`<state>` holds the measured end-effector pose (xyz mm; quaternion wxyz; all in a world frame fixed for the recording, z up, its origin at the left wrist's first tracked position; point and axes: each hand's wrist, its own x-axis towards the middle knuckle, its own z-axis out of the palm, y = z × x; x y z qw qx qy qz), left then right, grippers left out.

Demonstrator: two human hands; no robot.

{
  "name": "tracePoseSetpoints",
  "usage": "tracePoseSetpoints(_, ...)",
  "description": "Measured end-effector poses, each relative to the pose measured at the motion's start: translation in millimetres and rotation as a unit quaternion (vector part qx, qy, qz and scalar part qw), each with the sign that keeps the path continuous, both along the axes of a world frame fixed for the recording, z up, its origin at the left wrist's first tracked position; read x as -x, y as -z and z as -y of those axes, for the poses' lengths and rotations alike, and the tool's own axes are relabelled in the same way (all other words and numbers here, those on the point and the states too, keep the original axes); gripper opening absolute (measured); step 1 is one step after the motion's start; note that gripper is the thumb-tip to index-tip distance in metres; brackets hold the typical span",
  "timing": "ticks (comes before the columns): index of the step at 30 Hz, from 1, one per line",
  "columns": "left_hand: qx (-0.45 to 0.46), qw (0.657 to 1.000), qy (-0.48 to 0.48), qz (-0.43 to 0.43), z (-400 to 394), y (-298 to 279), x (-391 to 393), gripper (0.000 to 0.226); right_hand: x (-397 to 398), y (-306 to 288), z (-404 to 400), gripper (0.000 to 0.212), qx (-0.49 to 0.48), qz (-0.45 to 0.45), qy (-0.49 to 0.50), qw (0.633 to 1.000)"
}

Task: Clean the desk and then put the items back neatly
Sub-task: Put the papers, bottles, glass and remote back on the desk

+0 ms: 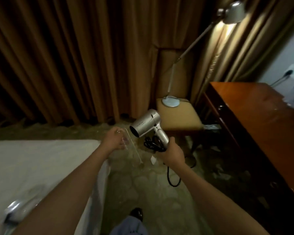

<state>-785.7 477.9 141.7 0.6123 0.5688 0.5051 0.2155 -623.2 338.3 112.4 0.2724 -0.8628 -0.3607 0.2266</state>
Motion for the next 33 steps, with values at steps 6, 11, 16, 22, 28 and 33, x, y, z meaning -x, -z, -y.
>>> tracePoseSetpoints(6,0.002,0.994,0.098,0.039,-48.8,-10.7,-133.4,0.008,-98.8,-9.3,-16.1,0.037,-0.010,0.016,0.095,0.995)
tracePoseSetpoints(11,0.010,0.982,0.176,0.064,-91.3,-27.6,-243.8,0.009,-177.6,-19.6,-37.6,0.044,-0.001,0.032,0.164,0.986)
tracePoseSetpoints(16,0.036,0.966,0.245,0.077,-92.7,-32.4,-342.3,0.011,-243.3,-28.4,-28.8,0.049,-0.010,0.010,0.248,0.969)
tracePoseSetpoints(22,0.030,0.937,0.341,0.073,-76.3,-24.8,-457.3,0.015,-323.8,-19.0,4.1,0.050,-0.016,-0.016,0.331,0.944)
tracePoseSetpoints(28,0.011,0.917,0.397,0.049,-60.8,-15.1,-584.0,0.014,-427.6,-1.9,21.3,0.052,-0.029,-0.032,0.391,0.919)
tracePoseSetpoints(33,0.007,0.919,0.394,0.031,-60.9,-10.4,-695.7,0.029,-523.5,-0.4,25.7,0.053,-0.017,-0.046,0.404,0.914)
